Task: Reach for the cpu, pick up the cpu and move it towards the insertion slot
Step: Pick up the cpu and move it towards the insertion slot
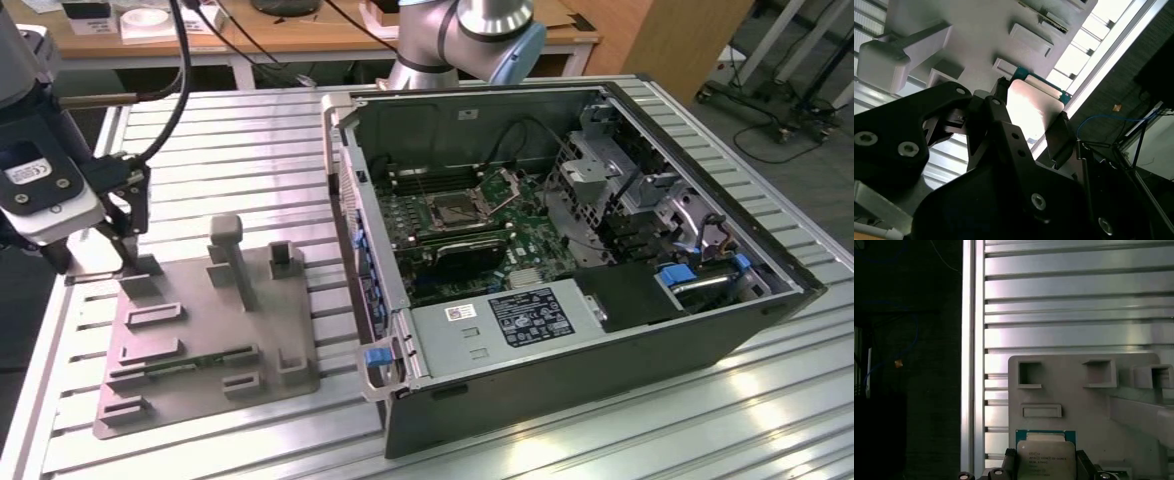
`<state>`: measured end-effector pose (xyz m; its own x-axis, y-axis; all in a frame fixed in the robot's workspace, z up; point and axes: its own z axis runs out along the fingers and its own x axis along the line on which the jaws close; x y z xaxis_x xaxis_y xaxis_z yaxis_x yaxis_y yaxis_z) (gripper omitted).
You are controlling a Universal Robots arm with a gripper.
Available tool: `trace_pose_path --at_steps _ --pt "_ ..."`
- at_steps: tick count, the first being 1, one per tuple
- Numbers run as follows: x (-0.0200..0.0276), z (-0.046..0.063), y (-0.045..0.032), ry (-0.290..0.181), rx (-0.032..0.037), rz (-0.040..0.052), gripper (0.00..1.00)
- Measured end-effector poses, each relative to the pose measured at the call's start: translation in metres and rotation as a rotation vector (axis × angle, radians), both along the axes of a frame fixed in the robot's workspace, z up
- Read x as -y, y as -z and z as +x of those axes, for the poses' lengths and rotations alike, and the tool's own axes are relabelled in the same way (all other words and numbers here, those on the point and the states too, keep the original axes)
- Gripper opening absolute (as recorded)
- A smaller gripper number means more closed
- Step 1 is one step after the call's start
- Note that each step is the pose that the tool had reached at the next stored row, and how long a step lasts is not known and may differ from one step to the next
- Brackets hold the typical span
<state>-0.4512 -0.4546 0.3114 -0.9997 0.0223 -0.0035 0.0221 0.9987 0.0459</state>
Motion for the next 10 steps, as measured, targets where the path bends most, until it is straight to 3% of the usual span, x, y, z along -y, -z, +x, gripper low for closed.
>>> trace_pose_path --at_steps 10 --pt "0.0 0.0 -0.0107 0.0 -0.0006 0.0 0.54"
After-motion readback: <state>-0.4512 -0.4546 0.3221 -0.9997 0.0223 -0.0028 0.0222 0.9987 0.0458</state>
